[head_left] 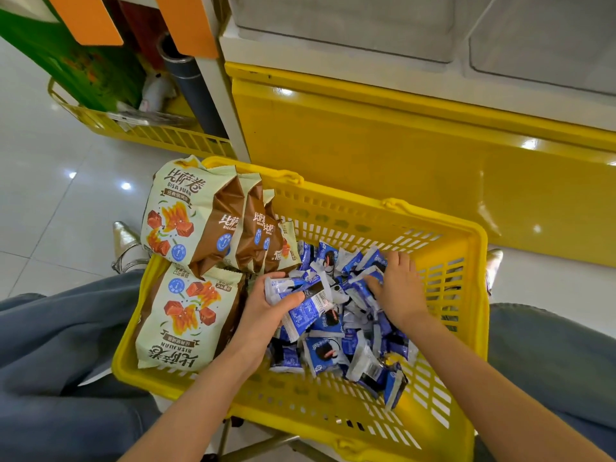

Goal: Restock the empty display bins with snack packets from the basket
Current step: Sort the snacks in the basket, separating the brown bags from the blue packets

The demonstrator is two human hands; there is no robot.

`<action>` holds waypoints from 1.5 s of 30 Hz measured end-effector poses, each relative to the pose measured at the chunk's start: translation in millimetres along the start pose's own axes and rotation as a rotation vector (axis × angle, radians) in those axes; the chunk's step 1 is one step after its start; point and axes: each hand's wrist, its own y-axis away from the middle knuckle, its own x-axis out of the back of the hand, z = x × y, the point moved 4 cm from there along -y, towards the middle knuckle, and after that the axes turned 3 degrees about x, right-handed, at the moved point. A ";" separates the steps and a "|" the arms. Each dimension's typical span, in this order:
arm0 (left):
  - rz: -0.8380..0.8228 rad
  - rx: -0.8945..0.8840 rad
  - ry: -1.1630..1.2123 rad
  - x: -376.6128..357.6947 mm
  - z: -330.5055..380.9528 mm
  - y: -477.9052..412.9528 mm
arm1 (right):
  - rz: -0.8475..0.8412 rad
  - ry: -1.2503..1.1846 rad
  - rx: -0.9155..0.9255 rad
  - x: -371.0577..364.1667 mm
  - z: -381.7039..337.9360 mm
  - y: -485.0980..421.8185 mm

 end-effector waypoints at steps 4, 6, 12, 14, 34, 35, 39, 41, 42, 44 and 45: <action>0.006 0.016 -0.001 0.7 -3.1 -0.2 | -0.269 -0.216 0.258 -20.7 -18.0 33.9; -0.003 0.015 -0.005 -0.5 -2.6 -0.1 | -0.523 -0.199 0.266 -48.5 -15.3 51.8; -0.015 0.029 -0.017 2.1 -3.8 -0.2 | -0.806 -0.188 -0.017 -87.1 3.5 64.4; -0.015 0.031 -0.017 3.2 -4.9 0.0 | -0.762 -0.039 0.031 -90.3 1.4 67.0; -0.016 -0.207 -0.413 -83.2 32.8 -59.4 | -0.057 -0.221 -0.039 53.2 24.9 2.2; -0.023 -0.203 -0.460 -91.1 30.9 -66.7 | -0.080 -0.226 -0.096 52.4 29.4 -2.2; -0.097 -0.179 -0.687 -107.5 18.0 -82.9 | -0.100 -0.005 -0.154 47.1 26.8 -4.0; -0.081 -0.235 -0.761 -99.8 15.2 -78.0 | 0.039 0.075 0.000 49.6 11.5 7.0; -0.080 -0.273 -0.778 -92.1 13.7 -71.8 | 0.072 0.063 0.093 48.7 3.2 15.5; -0.128 -0.303 -0.815 -70.9 4.0 -57.4 | 0.031 -0.006 0.223 41.1 -7.5 35.7; -0.157 -0.299 -0.881 -57.8 -4.3 -50.1 | -0.023 -0.033 0.260 34.9 -10.9 45.6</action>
